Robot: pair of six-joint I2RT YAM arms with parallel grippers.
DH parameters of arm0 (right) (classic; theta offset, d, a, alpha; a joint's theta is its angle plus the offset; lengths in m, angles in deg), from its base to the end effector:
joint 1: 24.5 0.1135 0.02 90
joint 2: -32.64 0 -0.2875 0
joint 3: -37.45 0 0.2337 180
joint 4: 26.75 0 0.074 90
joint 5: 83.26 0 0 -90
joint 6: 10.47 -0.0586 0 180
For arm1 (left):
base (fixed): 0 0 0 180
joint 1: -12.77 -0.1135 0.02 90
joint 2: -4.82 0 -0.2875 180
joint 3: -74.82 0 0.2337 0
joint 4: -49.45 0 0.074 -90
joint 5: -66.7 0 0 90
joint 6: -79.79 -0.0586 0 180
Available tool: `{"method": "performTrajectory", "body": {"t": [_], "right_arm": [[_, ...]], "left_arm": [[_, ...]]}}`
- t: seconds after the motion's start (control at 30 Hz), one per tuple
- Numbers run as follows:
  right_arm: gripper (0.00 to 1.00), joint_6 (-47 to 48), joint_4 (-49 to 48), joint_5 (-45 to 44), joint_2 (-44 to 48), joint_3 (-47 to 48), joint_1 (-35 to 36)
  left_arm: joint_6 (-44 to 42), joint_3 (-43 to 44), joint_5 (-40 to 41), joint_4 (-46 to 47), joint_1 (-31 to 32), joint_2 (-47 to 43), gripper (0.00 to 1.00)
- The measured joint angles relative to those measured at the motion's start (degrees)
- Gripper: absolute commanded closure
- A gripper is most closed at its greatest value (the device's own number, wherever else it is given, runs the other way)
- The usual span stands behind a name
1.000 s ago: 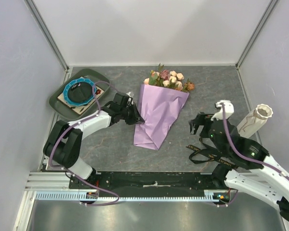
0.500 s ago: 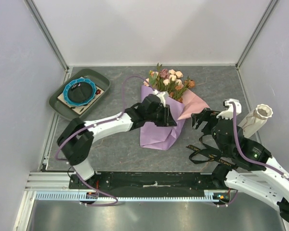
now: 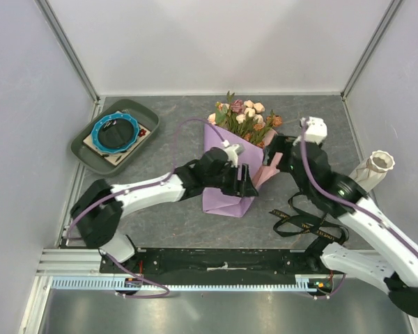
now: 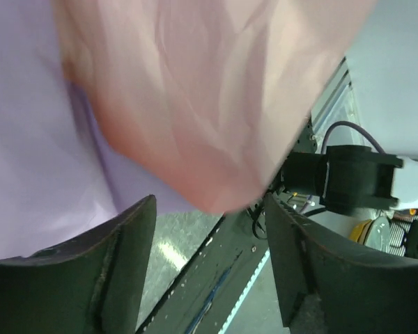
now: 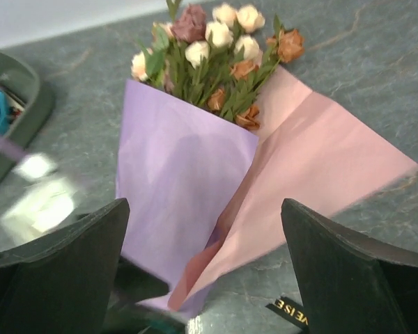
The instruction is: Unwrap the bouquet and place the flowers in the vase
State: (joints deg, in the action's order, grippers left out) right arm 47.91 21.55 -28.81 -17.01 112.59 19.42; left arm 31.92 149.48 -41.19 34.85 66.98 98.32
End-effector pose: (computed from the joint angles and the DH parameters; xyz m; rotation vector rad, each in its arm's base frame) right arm 0.1367 0.0843 0.3860 0.1946 1.8918 0.2854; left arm 0.2000 -0.3082 0.2535 0.4582 2.3837 -1.2235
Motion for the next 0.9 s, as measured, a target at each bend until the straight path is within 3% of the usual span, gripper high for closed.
{"method": "performTrajectory", "body": {"t": [0.23, 0.47, 0.67, 0.9], "right_arm": [[0.06, 0.8, -5.6, 20.8, -15.1, -0.9, -16.0], [0.04, 1.0, -8.1, 27.9, -15.0, -6.1, -18.6], [0.02, -1.2, -16.9, 35.7, -16.0, -18.3, -21.3], [0.03, -1.8, -28.6, 42.9, -27.4, -21.9, -22.5]], "left_arm": [[-0.6, -4.9, -0.2, -1.7, -4.5, -12.5, 0.27], [-1.5, -5.4, -0.9, -4.9, -5.3, -13.2, 0.29], [-1.0, -9.1, -4.5, -5.0, -11.7, -15.1, 0.29], [-0.8, -12.6, -5.1, -7.1, -16.0, -23.2, 0.28]]}}
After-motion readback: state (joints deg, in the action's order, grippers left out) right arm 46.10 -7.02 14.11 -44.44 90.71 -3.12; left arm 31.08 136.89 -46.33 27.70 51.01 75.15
